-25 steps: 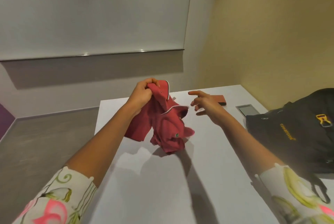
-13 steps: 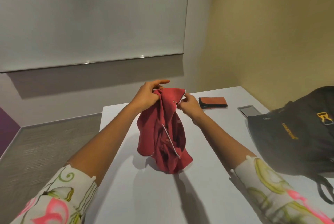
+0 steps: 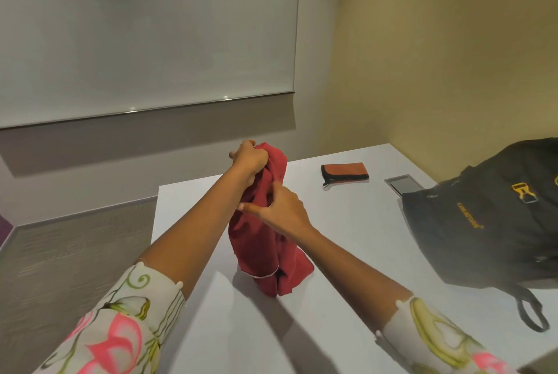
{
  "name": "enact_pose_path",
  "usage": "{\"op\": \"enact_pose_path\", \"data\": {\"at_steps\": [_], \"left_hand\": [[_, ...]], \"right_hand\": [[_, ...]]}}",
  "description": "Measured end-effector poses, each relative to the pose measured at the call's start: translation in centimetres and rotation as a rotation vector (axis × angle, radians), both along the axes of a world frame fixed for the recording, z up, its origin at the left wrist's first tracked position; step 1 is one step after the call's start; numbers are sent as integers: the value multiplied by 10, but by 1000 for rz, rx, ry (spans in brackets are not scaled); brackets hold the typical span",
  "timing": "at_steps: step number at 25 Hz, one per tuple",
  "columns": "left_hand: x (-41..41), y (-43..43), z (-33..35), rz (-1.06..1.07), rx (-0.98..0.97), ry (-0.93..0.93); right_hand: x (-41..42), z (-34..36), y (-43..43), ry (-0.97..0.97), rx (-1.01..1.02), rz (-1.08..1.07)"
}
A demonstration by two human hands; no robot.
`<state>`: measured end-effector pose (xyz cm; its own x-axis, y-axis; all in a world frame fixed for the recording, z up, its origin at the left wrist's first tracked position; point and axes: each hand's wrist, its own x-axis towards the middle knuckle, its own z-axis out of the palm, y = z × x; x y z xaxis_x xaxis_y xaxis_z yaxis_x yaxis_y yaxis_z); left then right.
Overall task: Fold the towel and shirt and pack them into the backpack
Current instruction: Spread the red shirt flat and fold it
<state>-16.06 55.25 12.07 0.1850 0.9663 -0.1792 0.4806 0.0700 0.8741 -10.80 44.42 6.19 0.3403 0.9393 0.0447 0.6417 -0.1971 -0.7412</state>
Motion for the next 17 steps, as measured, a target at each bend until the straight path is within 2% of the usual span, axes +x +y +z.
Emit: {"op": "enact_pose_path", "data": {"at_steps": [2,4,6,9,11,13,17], "left_hand": [[5,2,4,-144,55,-22],[0,3,10,-274,79,-52],[-10,6,18,-316,108,-99],[-22,14,31,-299,136,-251],[-26,16,43,-342,136,-335],[-27,15,56,-420,136,-408],[-24,19,73,-508,118,-534]], "right_hand": [[12,-3,11,146,62,-88],[38,-5,20,370,133,-202],[70,-17,26,533,158,-283],[110,-55,22,527,-46,-364],[119,-84,14,566,-257,-337],[110,-103,7,711,-356,-280],[83,-96,21,1140,-160,-144]]}}
